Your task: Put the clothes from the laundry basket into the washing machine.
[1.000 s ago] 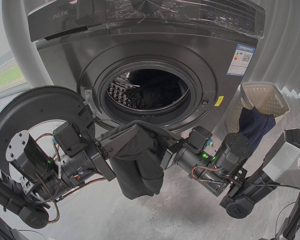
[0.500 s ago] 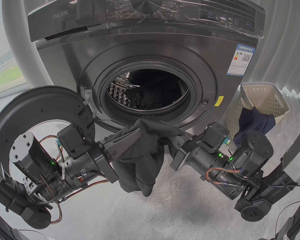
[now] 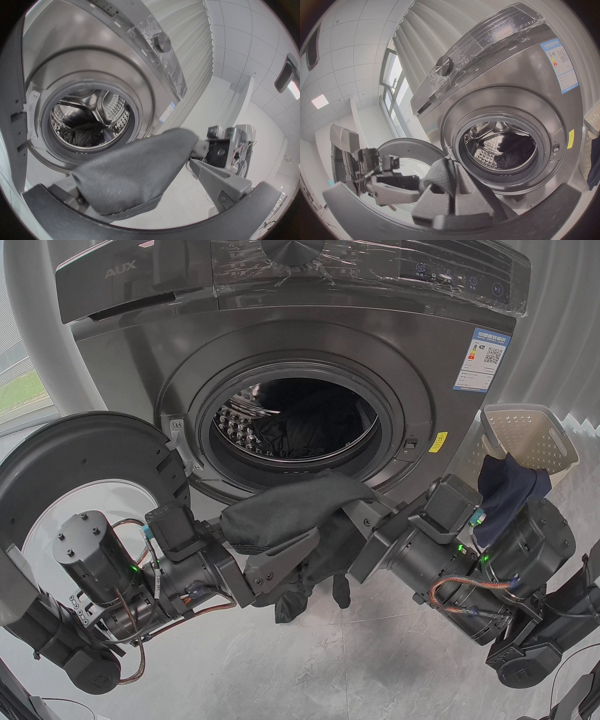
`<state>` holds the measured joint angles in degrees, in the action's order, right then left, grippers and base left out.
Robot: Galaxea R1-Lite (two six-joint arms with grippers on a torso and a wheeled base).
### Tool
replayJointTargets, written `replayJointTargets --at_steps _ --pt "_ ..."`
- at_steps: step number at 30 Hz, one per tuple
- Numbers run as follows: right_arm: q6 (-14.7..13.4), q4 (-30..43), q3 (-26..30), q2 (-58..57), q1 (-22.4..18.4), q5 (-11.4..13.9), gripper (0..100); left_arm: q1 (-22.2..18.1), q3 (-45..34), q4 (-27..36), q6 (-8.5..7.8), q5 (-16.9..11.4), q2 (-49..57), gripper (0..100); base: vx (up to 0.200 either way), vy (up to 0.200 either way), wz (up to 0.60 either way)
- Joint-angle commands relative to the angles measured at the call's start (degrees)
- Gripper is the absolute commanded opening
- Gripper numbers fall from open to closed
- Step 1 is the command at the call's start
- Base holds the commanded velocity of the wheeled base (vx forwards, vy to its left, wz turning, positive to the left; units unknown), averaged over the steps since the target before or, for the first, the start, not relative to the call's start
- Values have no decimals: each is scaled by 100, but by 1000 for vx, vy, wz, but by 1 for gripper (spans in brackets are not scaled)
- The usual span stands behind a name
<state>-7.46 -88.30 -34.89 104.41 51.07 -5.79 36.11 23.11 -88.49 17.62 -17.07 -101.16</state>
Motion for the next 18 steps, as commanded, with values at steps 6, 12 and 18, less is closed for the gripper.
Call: replayJointTargets --at_steps 6,12,18 --pt "8 14 17 -237 -62 -36 0 -183 -26 -10 -56 28 -651 100 0 0 0" --pt "8 32 -9 -290 -97 -45 0 -236 -132 -10 -223 28 -950 100 0 0 0" --pt "8 58 -71 -281 -97 -177 0 -280 -149 -10 -452 37 -1468 100 0 0 0"
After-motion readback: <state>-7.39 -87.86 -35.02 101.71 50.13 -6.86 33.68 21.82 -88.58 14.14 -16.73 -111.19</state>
